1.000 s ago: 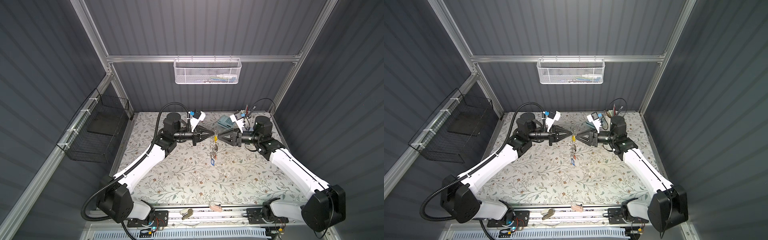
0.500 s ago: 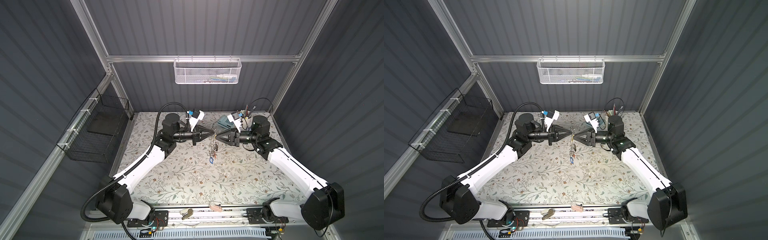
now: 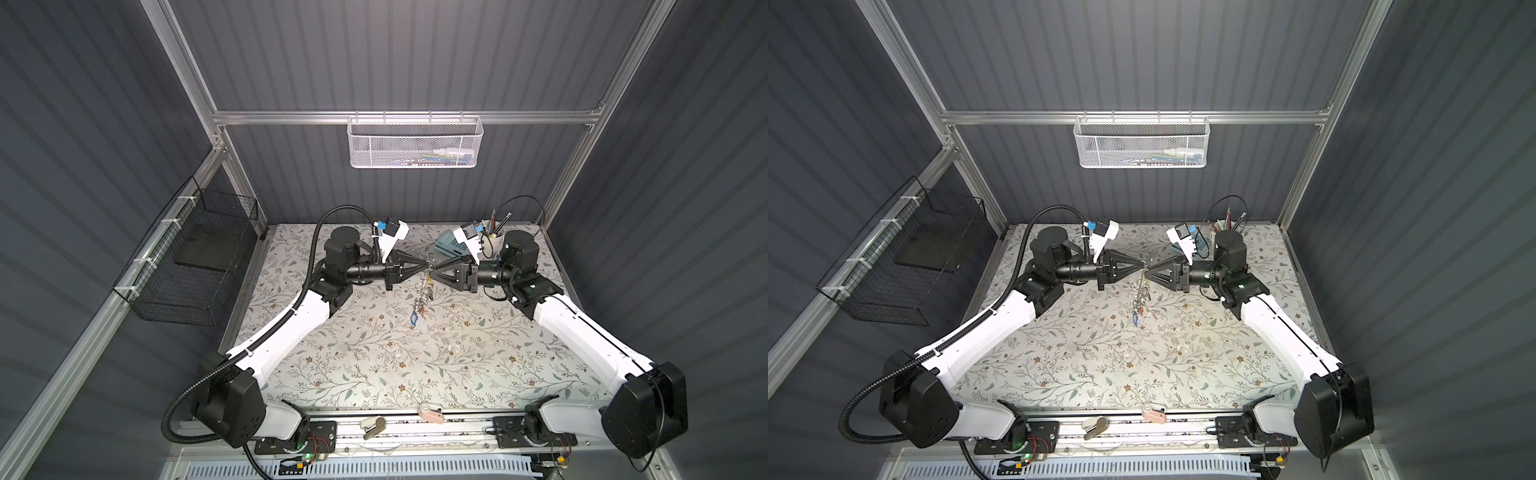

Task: Put the keys on the keyring

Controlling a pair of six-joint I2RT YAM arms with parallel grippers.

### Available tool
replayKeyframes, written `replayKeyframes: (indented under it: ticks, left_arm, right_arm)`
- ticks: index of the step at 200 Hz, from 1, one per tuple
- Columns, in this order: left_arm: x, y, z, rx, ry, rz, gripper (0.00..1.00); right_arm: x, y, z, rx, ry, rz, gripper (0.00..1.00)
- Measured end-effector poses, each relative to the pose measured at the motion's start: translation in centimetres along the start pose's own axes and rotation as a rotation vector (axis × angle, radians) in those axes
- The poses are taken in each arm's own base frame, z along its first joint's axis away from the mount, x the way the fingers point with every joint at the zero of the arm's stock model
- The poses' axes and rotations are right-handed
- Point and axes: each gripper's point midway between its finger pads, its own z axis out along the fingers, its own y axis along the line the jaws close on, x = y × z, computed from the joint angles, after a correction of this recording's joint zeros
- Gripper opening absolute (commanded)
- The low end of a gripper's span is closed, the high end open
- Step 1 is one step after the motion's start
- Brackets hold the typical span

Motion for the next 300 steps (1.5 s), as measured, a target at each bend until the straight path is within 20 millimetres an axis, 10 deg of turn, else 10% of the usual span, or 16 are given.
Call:
replayKeyframes:
  ticks: [126,300]
  left_arm:
    - [0.0,0.8,0.1,-0.038,-0.007,-0.004,0.00]
    - [-0.7,1.4,-0.1,-0.068,-0.102,-0.059,0.00]
  right_arm:
    - [0.1,-0.4,0.0,0.013,-0.001,0.010,0.00]
    - [-0.5,-1.5,1.7,-0.007,0.025,0.018,0.10]
